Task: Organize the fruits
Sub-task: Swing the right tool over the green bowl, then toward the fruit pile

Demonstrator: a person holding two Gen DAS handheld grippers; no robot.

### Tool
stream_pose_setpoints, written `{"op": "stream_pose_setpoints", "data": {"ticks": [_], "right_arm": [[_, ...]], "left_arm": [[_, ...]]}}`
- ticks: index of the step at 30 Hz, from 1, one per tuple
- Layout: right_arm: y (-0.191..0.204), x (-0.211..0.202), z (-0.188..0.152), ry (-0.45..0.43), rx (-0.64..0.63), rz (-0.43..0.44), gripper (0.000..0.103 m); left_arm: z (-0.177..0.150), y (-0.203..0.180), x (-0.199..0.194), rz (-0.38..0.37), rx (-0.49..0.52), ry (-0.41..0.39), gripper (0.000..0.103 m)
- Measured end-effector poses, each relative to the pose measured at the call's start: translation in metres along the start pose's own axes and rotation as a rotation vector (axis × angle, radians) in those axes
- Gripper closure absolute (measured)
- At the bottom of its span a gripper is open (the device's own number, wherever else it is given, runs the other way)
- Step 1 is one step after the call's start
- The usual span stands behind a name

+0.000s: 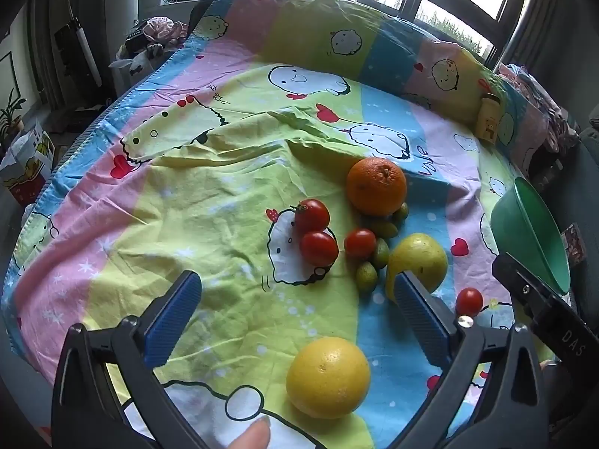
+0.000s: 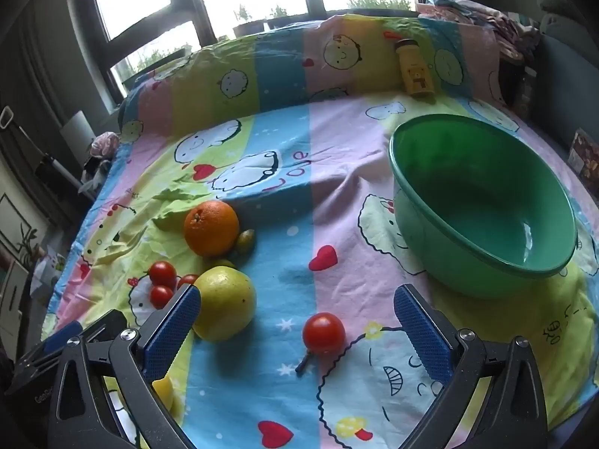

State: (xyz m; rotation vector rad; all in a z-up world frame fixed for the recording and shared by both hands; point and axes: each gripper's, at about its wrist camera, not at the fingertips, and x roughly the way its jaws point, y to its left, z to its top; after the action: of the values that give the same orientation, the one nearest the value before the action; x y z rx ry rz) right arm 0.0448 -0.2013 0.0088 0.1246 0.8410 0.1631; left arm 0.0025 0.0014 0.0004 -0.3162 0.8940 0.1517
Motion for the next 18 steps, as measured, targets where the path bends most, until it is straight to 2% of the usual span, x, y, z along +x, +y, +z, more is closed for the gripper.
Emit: {"op": "stream_pose_setpoints", "data": {"ticks": [5, 11, 18], "right_arm": [[-0.002, 0.004, -0.001, -0.006, 0.020, 0.039, 0.000], [0.000, -0.006, 0.004, -0.068, -0.010, 0.104, 0.000], [-0.008, -0.007, 0.035, -0.172, -0.107, 0.128, 0.000]], "left_arm": [[-0.006, -0.008, -0.004, -0.033, 0.017, -0.009, 0.000], [-0.006, -0.009, -0.002, -0.062, 0.010, -0.014, 0.000], [-0.003, -0.016, 0.004, -0.102, -0.037, -0.019, 0.000]]}}
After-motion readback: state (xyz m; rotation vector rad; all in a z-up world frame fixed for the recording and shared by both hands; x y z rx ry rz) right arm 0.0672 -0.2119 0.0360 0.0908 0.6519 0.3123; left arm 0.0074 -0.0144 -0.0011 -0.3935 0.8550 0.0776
